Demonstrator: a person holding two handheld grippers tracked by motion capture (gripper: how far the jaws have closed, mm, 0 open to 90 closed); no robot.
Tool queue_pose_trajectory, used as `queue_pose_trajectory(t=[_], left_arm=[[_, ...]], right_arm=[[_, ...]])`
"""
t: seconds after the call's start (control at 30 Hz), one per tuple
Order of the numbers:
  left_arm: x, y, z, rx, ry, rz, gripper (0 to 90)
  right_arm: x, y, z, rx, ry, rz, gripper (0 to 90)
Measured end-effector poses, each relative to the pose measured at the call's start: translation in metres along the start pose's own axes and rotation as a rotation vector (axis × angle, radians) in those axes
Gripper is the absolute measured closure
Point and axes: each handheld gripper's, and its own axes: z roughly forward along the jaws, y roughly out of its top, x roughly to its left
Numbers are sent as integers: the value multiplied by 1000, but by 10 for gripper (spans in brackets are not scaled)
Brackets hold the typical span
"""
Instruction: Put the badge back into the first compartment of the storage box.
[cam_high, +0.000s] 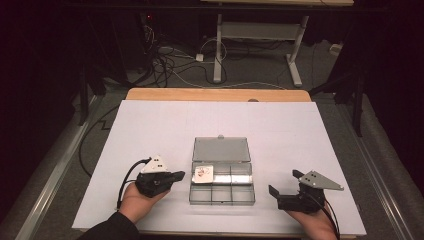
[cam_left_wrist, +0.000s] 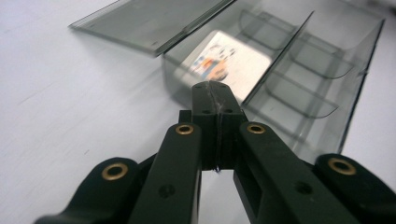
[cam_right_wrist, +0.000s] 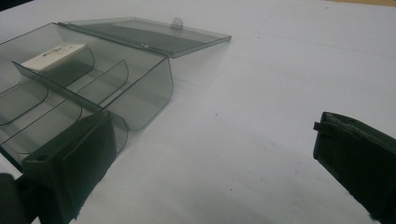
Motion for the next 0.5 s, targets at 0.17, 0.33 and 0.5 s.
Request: queue_pose_trajectory(t=[0.17,0.33,0.5], left_arm=[[11,-11,-5,11,35,-28,876],[19,-16,-10,4,60,-50,876],[26,-20,-13,-4,80,-77,876]], right_arm=[[2,1,2,1,4,-3,0],[2,2,4,2,5,-4,0],[2,2,6,4,10,-8,0]])
